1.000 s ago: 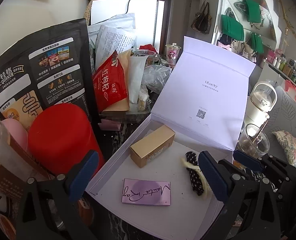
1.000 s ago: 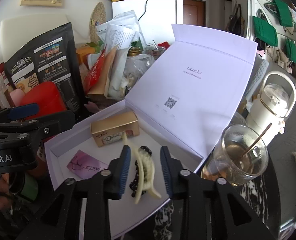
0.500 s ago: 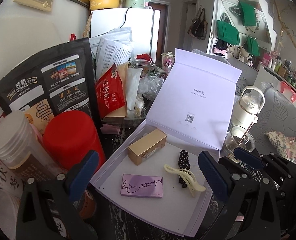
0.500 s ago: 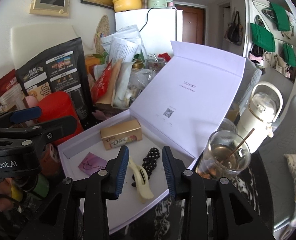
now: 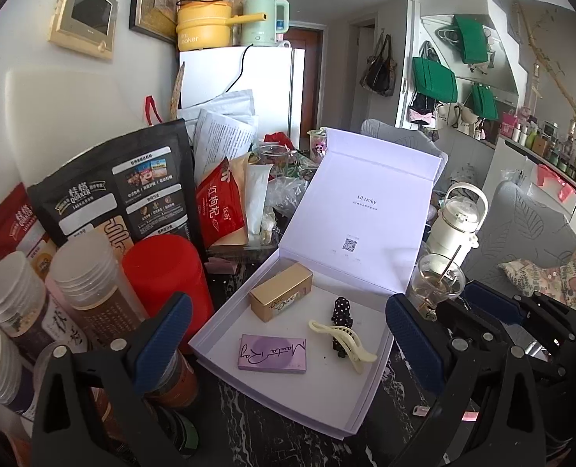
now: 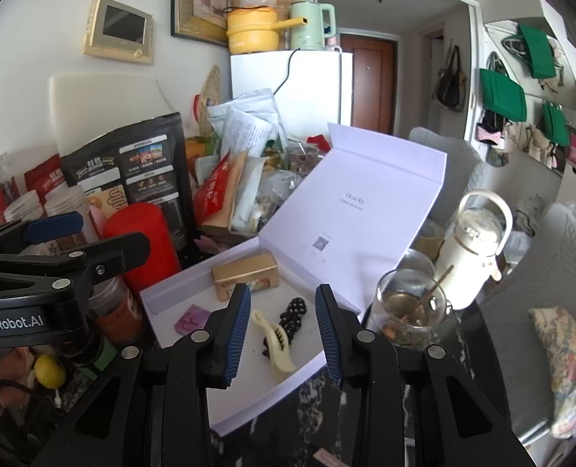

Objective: Organize rigid objects
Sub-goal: 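Withdraw both tools from the white box back toward the table items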

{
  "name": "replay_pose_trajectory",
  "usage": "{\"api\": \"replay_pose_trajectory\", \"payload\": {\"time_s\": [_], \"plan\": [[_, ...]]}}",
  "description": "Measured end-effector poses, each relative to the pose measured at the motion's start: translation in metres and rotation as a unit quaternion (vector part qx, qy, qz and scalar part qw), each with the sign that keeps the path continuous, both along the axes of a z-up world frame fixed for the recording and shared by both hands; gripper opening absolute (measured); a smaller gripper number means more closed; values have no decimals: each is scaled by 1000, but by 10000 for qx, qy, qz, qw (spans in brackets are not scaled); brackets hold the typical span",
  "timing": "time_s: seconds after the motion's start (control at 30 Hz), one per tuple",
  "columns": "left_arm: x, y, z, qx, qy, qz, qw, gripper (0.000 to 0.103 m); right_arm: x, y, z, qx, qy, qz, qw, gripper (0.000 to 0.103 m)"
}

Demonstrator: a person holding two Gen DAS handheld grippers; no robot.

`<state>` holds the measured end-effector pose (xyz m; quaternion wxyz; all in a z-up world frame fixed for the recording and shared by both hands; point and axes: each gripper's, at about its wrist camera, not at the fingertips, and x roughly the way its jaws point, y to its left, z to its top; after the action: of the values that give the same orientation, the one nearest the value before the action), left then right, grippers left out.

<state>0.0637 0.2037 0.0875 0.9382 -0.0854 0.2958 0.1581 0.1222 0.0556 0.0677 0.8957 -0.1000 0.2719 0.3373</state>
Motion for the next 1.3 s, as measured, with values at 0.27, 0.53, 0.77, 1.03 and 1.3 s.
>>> {"api": "replay_pose_trajectory", "payload": {"time_s": [0.27, 0.53, 0.77, 1.03, 1.3], "plan": [[-24, -19, 15, 179, -68, 58, 9998, 101, -24, -21, 15, 93, -158, -35, 9998, 34], [-44, -35, 21, 265, -67, 121, 9996, 101, -48, -44, 25, 167, -297, -96, 9994, 36], [-59, -56, 14, 279, 4, -38, 9996, 101, -72, -69, 25, 117, -371, -227, 9990, 39], [-75, -89, 7, 334, 8, -423, 9985, 101, -93, -98, 19, 114, -330, -446, 9984, 43], [-82, -113, -8, 205, 127, -834, 9962, 101, -112, -126, 10, 102, -239, -643, 9976, 45]]}}
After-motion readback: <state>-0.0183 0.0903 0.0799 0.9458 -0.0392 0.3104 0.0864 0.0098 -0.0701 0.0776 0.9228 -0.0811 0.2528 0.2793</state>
